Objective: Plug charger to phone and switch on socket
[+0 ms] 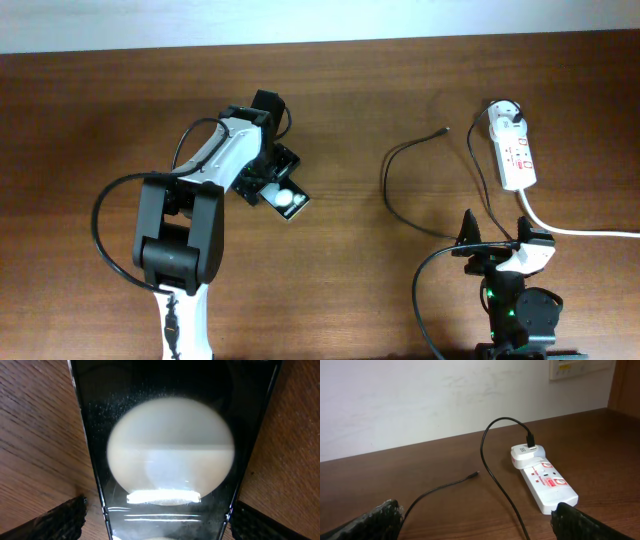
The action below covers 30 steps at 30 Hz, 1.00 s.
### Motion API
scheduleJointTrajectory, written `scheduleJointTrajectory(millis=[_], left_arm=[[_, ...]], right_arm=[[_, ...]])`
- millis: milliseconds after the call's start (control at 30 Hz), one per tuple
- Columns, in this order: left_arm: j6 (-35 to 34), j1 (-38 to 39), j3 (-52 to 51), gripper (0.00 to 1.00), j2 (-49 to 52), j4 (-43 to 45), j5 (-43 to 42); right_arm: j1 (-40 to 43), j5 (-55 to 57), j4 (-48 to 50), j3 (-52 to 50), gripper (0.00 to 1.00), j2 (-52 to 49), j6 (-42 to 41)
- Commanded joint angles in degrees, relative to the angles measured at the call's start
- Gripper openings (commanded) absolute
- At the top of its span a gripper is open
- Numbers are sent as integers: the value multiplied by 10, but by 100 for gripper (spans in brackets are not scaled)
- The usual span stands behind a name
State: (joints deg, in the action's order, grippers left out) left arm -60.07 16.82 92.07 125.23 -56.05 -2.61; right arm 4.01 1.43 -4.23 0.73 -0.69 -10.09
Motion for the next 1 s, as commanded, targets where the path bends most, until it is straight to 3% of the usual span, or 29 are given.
scheduleJointTrajectory(millis=[0,67,233,400,700,967], left_arm=[[-3,8,-13,77,47,10,0],[-3,9,-13,68,54,10,-2],[21,2,9,62,49,7,-13],[81,-14,47,62,-16,-20,-36],[230,-59,47,58,-148,-134,-206],[244,-59,47,59,-150,-139,-208]], right_arm=[[-2,3,-3,-4,99,3,4],[-2,3,-3,-4,99,3,4],[-2,3,-3,-4,99,3,4],[-2,3,-2,-4,99,3,4],[-2,3,-3,-4,99,3,4],[-2,9,1,-4,99,3,5]])
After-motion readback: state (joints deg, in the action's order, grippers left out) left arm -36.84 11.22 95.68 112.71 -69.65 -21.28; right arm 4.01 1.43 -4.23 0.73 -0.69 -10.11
